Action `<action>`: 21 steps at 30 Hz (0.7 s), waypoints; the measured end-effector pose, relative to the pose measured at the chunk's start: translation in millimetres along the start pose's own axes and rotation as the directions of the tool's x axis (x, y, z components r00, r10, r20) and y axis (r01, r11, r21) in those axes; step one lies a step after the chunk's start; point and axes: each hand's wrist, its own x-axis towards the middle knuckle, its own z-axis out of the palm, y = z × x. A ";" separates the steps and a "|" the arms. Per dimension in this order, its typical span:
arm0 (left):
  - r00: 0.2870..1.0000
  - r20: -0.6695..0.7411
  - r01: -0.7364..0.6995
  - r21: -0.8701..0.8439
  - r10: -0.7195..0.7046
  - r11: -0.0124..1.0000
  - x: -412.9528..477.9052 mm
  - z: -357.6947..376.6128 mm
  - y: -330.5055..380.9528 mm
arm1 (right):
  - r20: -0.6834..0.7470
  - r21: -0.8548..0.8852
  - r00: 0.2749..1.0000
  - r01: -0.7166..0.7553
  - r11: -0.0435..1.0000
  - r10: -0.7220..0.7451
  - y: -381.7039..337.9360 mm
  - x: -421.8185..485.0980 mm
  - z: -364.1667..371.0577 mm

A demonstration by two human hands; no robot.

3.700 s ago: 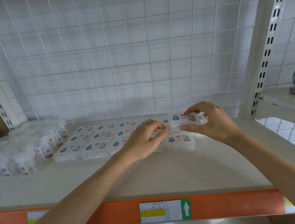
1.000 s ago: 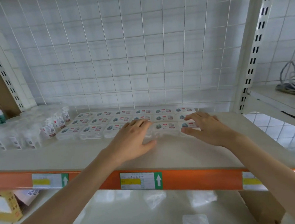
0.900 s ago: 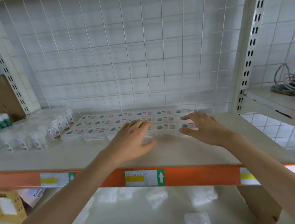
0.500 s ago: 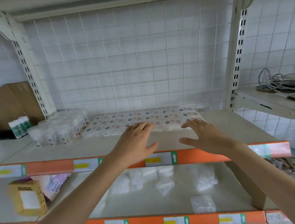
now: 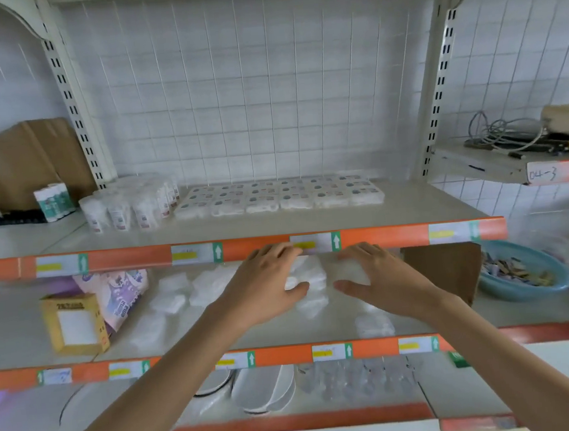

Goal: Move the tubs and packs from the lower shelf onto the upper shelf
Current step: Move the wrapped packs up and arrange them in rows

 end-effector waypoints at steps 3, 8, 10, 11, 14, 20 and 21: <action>0.998 0.060 0.014 -0.010 -0.013 1.000 -20.9 20.3 1.5 | 0.043 -0.023 0.999 -0.030 0.999 0.031 0.0 -12.8 17.4; 0.986 0.166 0.036 -0.020 -0.032 0.999 -49.1 63.1 -8.1 | 0.119 -0.032 0.990 -0.076 0.997 0.079 12.8 -22.2 56.0; 0.979 0.198 0.062 -0.030 -0.055 0.998 -53.7 84.9 -13.9 | 0.154 -0.048 0.982 -0.104 0.993 0.110 21.7 -19.2 73.6; 0.975 0.211 0.081 -0.036 -0.071 0.996 -54.2 97.4 -16.1 | 0.171 -0.046 0.977 -0.120 0.992 0.126 27.1 -16.8 83.0; 0.962 0.242 0.141 -0.048 -0.125 0.989 -50.5 136.7 -21.1 | 0.215 -0.028 0.962 -0.168 0.985 0.170 46.3 -9.9 113.8; 0.939 0.308 0.183 -0.077 -0.151 0.980 -18.9 202.8 -24.9 | 0.235 -0.078 0.928 -0.278 0.957 0.289 99.8 -0.1 176.9; 0.942 0.298 0.184 -0.079 -0.153 0.980 -10.2 212.6 -26.4 | 0.218 -0.097 0.924 -0.300 0.949 0.315 108.9 0.5 185.1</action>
